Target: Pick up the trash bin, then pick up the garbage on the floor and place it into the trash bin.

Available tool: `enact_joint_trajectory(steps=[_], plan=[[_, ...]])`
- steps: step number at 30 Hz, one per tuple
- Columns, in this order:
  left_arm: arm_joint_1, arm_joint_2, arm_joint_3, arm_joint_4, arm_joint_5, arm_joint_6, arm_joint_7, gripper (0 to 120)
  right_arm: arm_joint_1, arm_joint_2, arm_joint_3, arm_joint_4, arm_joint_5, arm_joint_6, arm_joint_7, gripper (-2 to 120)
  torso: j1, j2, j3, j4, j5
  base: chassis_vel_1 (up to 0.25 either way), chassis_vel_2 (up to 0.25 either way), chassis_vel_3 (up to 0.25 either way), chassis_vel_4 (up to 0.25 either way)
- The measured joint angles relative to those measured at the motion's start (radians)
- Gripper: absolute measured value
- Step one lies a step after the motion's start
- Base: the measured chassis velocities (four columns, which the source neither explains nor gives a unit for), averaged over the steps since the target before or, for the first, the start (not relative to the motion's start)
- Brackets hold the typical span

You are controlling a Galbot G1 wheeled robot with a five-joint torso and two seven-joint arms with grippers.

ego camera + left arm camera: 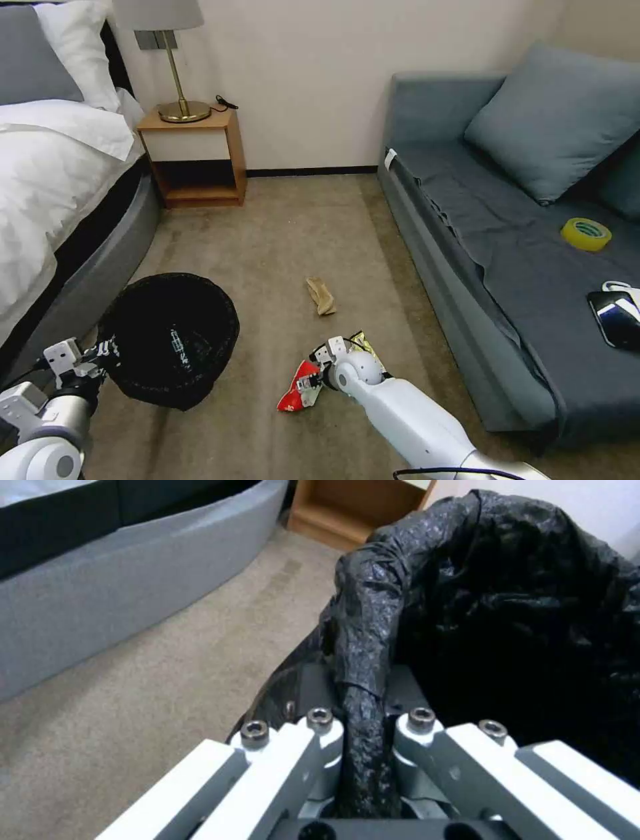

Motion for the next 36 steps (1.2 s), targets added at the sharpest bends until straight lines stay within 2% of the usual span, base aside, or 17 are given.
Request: enact_joint_trajectory(steps=[2, 4, 6, 8, 10, 12, 14, 17, 20, 22, 24, 25, 26, 28, 34, 36], plan=[[-0.001, 0.002, 0.000, 0.002, -0.002, -0.001, 0.000, 4, -0.002, 0.003, -0.003, 0.000, -0.004, 0.000, 0.000, 100, 0.000, 0.000, 0.000, 0.0000, 0.0000, 0.000, 0.000, 0.000, 0.000], [-0.002, 0.007, -0.002, 0.010, -0.006, -0.002, 0.003, 4, -0.007, 0.007, -0.011, 0.001, -0.012, 0.001, -0.001, 88, 0.000, 0.000, 0.000, 0.0000, 0.0000, 0.000, 0.000, 0.000, 0.000], [-0.003, 0.008, -0.003, 0.013, -0.007, -0.004, 0.004, 4, -0.008, 0.008, -0.014, 0.001, -0.017, 0.002, -0.002, 85, 0.000, 0.000, 0.000, 0.0000, 0.0000, 0.000, 0.000, 0.000, 0.000], [-0.004, 0.012, -0.004, 0.020, -0.009, -0.007, 0.005, 4, -0.015, 0.006, -0.016, 0.004, -0.025, 0.002, -0.004, 73, 0.000, 0.000, 0.000, 0.0000, 0.0001, 0.000, 0.000, 0.000, 0.000], [-0.004, 0.012, -0.004, 0.022, -0.010, -0.008, 0.006, 4, -0.018, 0.005, -0.017, 0.006, -0.026, 0.002, -0.005, 70, 0.000, 0.000, 0.000, 0.0000, 0.0001, 0.000, 0.000, 0.000, 0.000], [-0.005, 0.013, -0.003, 0.024, -0.010, -0.010, 0.007, 4, -0.024, 0.000, -0.018, 0.010, -0.030, 0.003, -0.005, 59, 0.000, 0.000, 0.000, 0.0000, 0.0001, 0.000, 0.000, 0.000, 0.000], [-0.005, 0.013, -0.002, 0.024, -0.010, -0.010, 0.007, 4, -0.026, -0.001, -0.018, 0.011, -0.031, 0.003, -0.005, 57, 0.000, 0.000, 0.000, 0.0000, 0.0001, 0.000, 0.000, 0.000, 0.000], [-0.005, 0.013, 0.004, 0.024, -0.010, -0.010, 0.007, 4, -0.035, -0.007, -0.018, 0.021, -0.035, 0.004, -0.004, 42, 0.000, 0.000, 0.000, 0.0000, 0.0001, 0.000, 0.000, 0.000, 0.000], [-0.006, 0.013, 0.006, 0.022, -0.009, -0.010, 0.007, 4, -0.039, -0.009, -0.015, 0.028, -0.035, 0.005, -0.002, 35, 0.000, 0.000, 0.000, -0.0001, 0.0001, 0.000, 0.000, 0.000, 0.000], [-0.006, 0.013, 0.010, 0.021, -0.006, -0.010, 0.007, 4, -0.042, -0.010, -0.006, 0.042, -0.034, 0.012, 0.006, 24, 0.000, 0.000, 0.000, 0.0000, 0.0001, 0.000, 0.000, 0.000, 0.000], [-0.006, 0.013, 0.011, 0.021, -0.006, -0.010, 0.007, 4, -0.042, -0.011, -0.004, 0.045, -0.033, 0.013, 0.008, 22, 0.000, 0.000, 0.000, 0.0000, 0.0001, 0.000, 0.000, 0.000, 0.000], [-0.007, 0.013, 0.015, 0.021, -0.004, -0.010, 0.007, 4, -0.044, -0.015, 0.002, 0.057, -0.028, 0.017, 0.014, 16, 0.000, 0.000, 0.000, 0.0001, 0.0001, 0.000, 0.000, 0.000, 0.000], [-0.007, 0.013, 0.015, 0.021, -0.004, -0.010, 0.007, 4, -0.044, -0.016, 0.003, 0.058, -0.028, 0.017, 0.014, 16, 0.000, 0.000, 0.000, 0.0000, 0.0001, 0.000, 0.000, 0.000, 0.000], [-0.011, 0.013, 0.023, 0.018, -0.002, -0.008, 0.005, 4, -0.050, -0.029, 0.024, 0.105, -0.006, 0.021, 0.030, 2, 0.000, 0.000, 0.000, -0.0001, 0.0001, 0.000, 0.000, 0.000, 0.000], [-0.016, 0.010, 0.037, 0.016, 0.007, -0.005, 0.002, 4, -0.049, -0.065, 0.082, 0.218, 0.064, 0.025, 0.075, 0, 0.000, 0.000, 0.000, 0.0000, 0.0002, 0.000, 0.000, 0.000, 0.000], [-0.019, 0.004, 0.046, 0.016, 0.015, -0.004, 0.001, 4, -0.040, -0.100, 0.129, 0.298, 0.111, 0.029, 0.103, 0, 0.000, 0.000, 0.000, 0.0000, 0.0003, 0.000, 0.000, 0.000, 0.000]])
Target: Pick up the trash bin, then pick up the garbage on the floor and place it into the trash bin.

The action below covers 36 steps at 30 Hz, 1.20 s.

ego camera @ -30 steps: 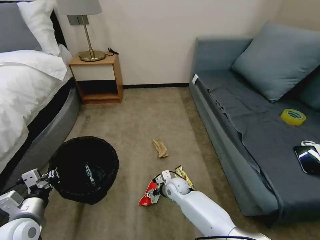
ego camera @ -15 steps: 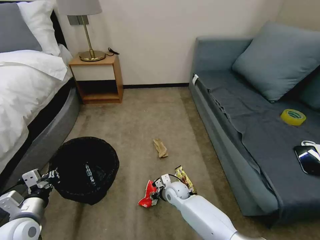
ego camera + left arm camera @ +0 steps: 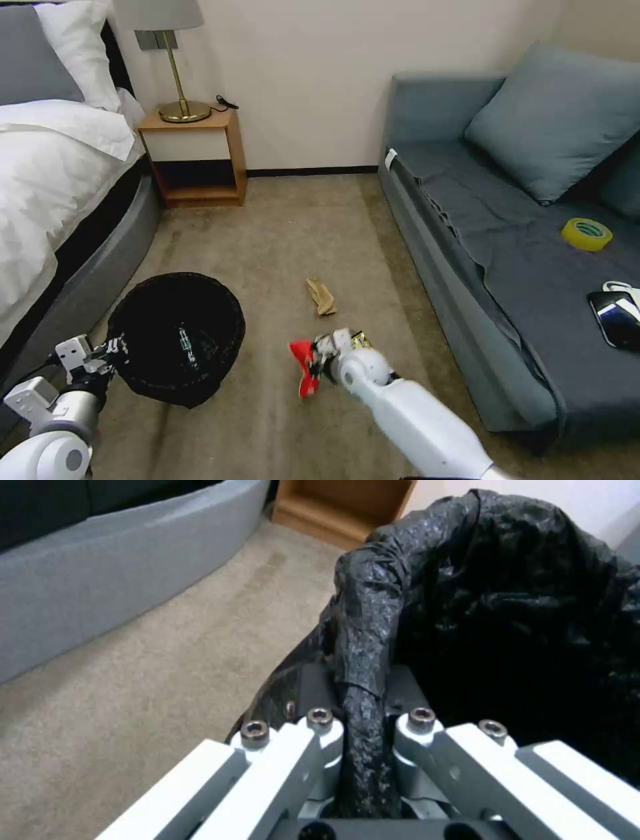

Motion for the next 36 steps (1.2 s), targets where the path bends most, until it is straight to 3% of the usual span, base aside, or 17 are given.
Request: enact_joint_trajectory(steps=[8, 15, 20, 26, 32, 36], plan=[[-0.001, -0.008, 0.023, 0.001, 0.017, 0.001, 0.000, 4, 0.015, -0.097, 0.091, 0.208, 0.084, 0.020, 0.016, 0, 0.000, 0.000, 0.000, 0.0000, 0.0001, 0.000, 0.000, 0.000, 0.000], [-0.012, -0.017, 0.092, 0.002, 0.060, 0.006, 0.000, 4, 0.033, -0.229, 0.152, 0.533, 0.201, 0.059, 0.027, 0, 0.000, 0.000, 0.000, -0.0003, -0.0001, 0.000, 0.000, 0.000, 0.000], [-0.031, -0.024, 0.154, 0.003, 0.090, 0.016, -0.003, 4, 0.083, -0.299, 0.109, 0.742, 0.330, 0.048, 0.062, 0, 0.000, 0.000, 0.000, -0.0002, -0.0001, 0.000, 0.000, 0.000, 0.000], [-0.040, -0.019, 0.187, 0.006, 0.095, 0.021, -0.005, 4, 0.124, -0.306, 0.007, 0.769, 0.333, 0.050, 0.059, 0, 0.000, 0.000, 0.000, -0.0002, -0.0001, 0.000, 0.000, 0.000, 0.000], [-0.042, 0.000, 0.240, 0.006, 0.102, 0.023, -0.001, 4, 0.228, -0.263, -0.182, 0.687, 0.313, 0.060, 0.039, 0, 0.000, 0.000, 0.000, 0.0000, -0.0005, 0.000, 0.000, 0.000, 0.000], [-0.041, 0.004, 0.242, 0.002, 0.095, 0.023, 0.001, 4, 0.246, -0.239, -0.228, 0.657, 0.307, 0.062, 0.037, 0, 0.000, 0.000, 0.000, 0.0000, -0.0004, 0.000, 0.000, 0.000, 0.000]])
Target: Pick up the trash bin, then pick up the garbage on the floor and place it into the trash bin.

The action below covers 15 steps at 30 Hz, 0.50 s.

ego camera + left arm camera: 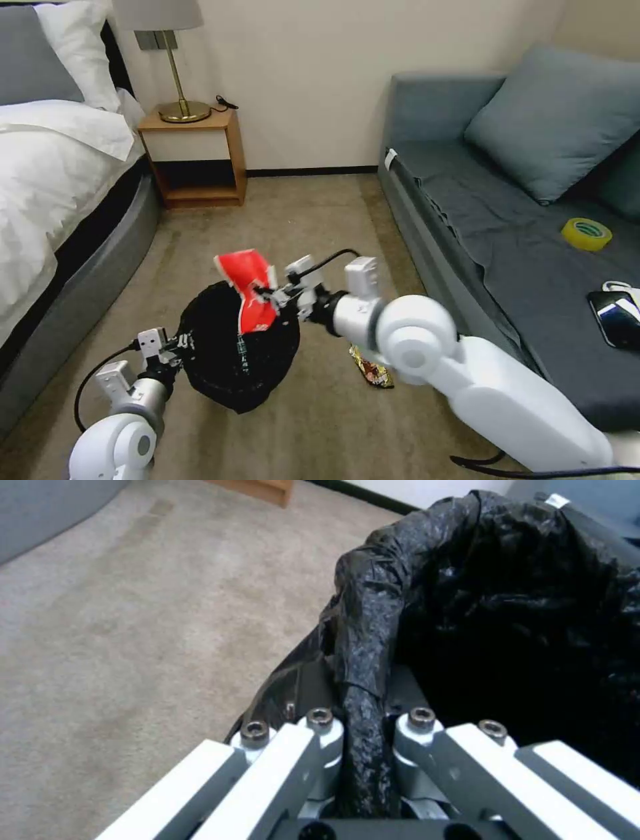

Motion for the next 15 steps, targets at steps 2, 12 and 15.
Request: enact_joint_trajectory(steps=[2, 12, 15], plan=[[0.003, 0.010, -0.005, -0.007, -0.028, 0.000, 0.004, 4, 0.028, 0.050, -0.079, -0.057, -0.017, 0.004, -0.002, 0, 0.000, 0.000, 0.000, 0.0001, 0.0000, 0.000, 0.000, 0.000, 0.000], [0.009, 0.057, -0.028, 0.016, -0.107, -0.017, 0.016, 4, 0.074, 0.126, -0.225, -0.183, -0.085, 0.010, -0.017, 2, 0.000, 0.000, 0.000, 0.0001, 0.0000, 0.000, 0.000, 0.000, 0.000], [0.005, 0.086, -0.029, 0.027, -0.132, -0.022, 0.018, 4, 0.084, 0.122, -0.249, -0.190, -0.084, 0.009, -0.009, 16, 0.000, 0.000, 0.000, 0.0000, 0.0000, 0.000, 0.000, 0.000, 0.000]])
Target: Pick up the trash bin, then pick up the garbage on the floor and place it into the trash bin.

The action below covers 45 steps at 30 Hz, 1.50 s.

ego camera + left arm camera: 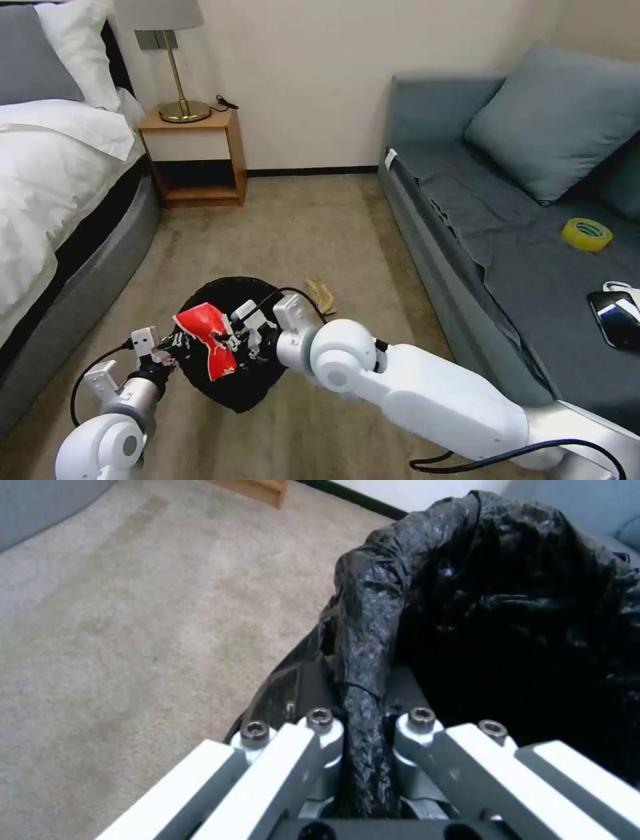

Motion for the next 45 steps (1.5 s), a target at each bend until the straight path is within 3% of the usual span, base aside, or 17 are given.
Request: enact_joint_trajectory(steps=[8, 13, 17, 19, 21, 23, 24, 27, 32, 39, 45], plan=[[-0.006, 0.011, 0.000, 0.000, -0.010, 0.000, 0.002, 4, -0.012, -0.011, 0.000, 0.004, 0.009, -0.020, 0.053, 42, 0.000, 0.000, 0.000, 0.0001, 0.0001, 0.000, 0.000, 0.000, 0.000], [-0.005, -0.018, 0.001, -0.010, 0.020, 0.002, 0.000, 4, -0.043, -0.039, 0.032, 0.023, -0.017, -0.030, 0.049, 59, 0.000, 0.000, 0.000, -0.0001, 0.0003, 0.000, 0.000, 0.000, 0.000], [-0.002, -0.052, 0.002, -0.021, 0.058, 0.010, -0.006, 4, -0.083, -0.079, 0.147, 0.049, -0.035, -0.033, 0.028, 77, 0.000, 0.000, 0.000, 0.0000, 0.0003, 0.000, 0.000, 0.000, 0.000], [-0.003, -0.055, 0.001, -0.021, 0.062, 0.010, -0.006, 4, -0.092, -0.087, 0.173, 0.053, -0.036, -0.033, 0.023, 79, 0.000, 0.000, 0.000, 0.0001, 0.0004, 0.000, 0.000, 0.000, 0.000], [-0.007, -0.070, -0.004, -0.014, 0.080, 0.009, -0.006, 4, -0.128, -0.121, 0.280, 0.067, -0.060, -0.015, 0.019, 90, 0.000, 0.000, 0.000, -0.0002, 0.0005, 0.000, 0.000, 0.000, 0.000], [-0.009, -0.075, -0.005, -0.011, 0.085, 0.008, -0.006, 4, -0.142, -0.130, 0.315, 0.069, -0.073, -0.009, 0.018, 93, 0.000, 0.000, 0.000, 0.0000, 0.0005, 0.000, 0.000, 0.000, 0.000], [-0.014, -0.092, -0.007, -0.003, 0.098, 0.005, -0.007, 4, -0.182, -0.159, 0.415, 0.068, -0.111, -0.006, 0.001, 98, 0.000, 0.000, 0.000, -0.0001, 0.0003, 0.000, 0.000, 0.000, 0.000], [-0.018, -0.111, -0.009, -0.001, 0.116, -0.003, -0.007, 4, -0.268, -0.218, 0.552, 0.041, -0.186, -0.001, -0.063, 100, 0.000, 0.000, 0.000, -0.0001, 0.0007, 0.000, 0.000, 0.000, 0.000], [-0.011, -0.123, -0.011, -0.002, 0.131, -0.015, -0.002, 4, -0.403, -0.282, 0.661, -0.045, -0.335, 0.036, -0.190, 100, 0.000, 0.000, 0.000, -0.0006, 0.0007, 0.000, 0.000, 0.000, 0.000], [0.007, -0.134, -0.008, -0.018, 0.140, -0.024, 0.005, 4, -0.481, -0.280, 0.696, -0.171, -0.406, 0.063, -0.274, 100, 0.000, 0.000, 0.000, -0.0002, 0.0006, 0.000, 0.000, 0.000, 0.000], [0.028, -0.142, -0.005, -0.034, 0.146, -0.037, 0.014, 4, -0.490, -0.254, 0.681, -0.338, -0.409, 0.045, -0.442, 100, 0.000, 0.000, 0.000, 0.0001, 0.0003, 0.000, 0.000, 0.000, 0.000]])
